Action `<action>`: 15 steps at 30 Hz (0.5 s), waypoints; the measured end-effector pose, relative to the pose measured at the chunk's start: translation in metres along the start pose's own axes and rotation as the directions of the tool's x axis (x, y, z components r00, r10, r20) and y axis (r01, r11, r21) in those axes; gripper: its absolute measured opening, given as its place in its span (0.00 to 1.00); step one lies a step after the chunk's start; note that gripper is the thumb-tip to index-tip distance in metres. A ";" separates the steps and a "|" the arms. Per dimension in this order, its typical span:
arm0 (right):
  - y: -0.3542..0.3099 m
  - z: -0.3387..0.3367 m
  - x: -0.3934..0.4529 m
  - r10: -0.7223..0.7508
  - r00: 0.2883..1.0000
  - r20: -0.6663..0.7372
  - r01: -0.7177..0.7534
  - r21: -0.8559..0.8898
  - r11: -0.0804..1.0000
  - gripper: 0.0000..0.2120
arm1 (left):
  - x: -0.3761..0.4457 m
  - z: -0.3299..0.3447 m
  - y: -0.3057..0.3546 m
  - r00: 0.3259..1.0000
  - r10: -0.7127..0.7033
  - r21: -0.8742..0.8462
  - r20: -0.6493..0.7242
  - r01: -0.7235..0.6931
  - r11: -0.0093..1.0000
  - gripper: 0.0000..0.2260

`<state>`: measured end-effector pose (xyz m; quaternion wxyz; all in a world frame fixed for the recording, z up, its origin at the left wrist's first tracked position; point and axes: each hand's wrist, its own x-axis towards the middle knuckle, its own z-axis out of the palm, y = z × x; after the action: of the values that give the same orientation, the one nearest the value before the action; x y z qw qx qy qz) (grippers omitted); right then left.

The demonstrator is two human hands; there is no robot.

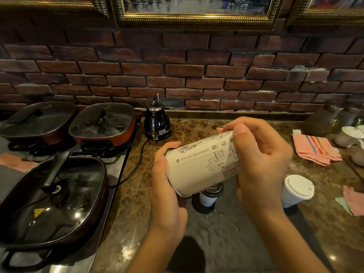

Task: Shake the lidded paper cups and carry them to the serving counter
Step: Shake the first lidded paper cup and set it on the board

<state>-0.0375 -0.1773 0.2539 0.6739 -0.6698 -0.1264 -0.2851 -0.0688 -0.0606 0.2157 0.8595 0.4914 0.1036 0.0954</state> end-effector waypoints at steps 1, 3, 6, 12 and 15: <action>0.001 0.000 0.001 -0.019 1.000 0.016 0.019 -0.010 1.000 0.07 | 0.000 0.000 0.000 0.999 -0.039 -0.036 0.000 0.039 0.999 0.15; 0.002 -0.002 0.003 -0.036 0.994 0.102 0.040 -0.037 0.999 0.08 | 0.002 -0.003 0.002 0.995 -0.103 -0.066 0.018 0.104 0.992 0.15; 0.002 -0.005 0.004 -0.143 0.945 0.294 0.181 -0.106 0.978 0.10 | 0.005 -0.007 0.009 0.970 -0.229 -0.102 0.076 0.236 0.966 0.18; 0.006 0.004 -0.001 0.129 0.991 0.033 -0.130 0.049 0.990 0.07 | 0.004 -0.006 0.006 0.962 0.269 0.244 0.049 -0.273 0.931 0.14; 0.011 0.003 -0.005 0.332 0.940 0.077 -0.336 0.057 0.940 0.07 | 0.006 -0.012 0.001 0.924 0.372 0.360 0.091 -0.379 0.852 0.13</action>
<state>-0.0349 -0.1736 0.2426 0.7306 -0.6670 -0.0429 -0.1396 -0.0660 -0.0482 0.2103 0.7166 0.6563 0.0143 0.2356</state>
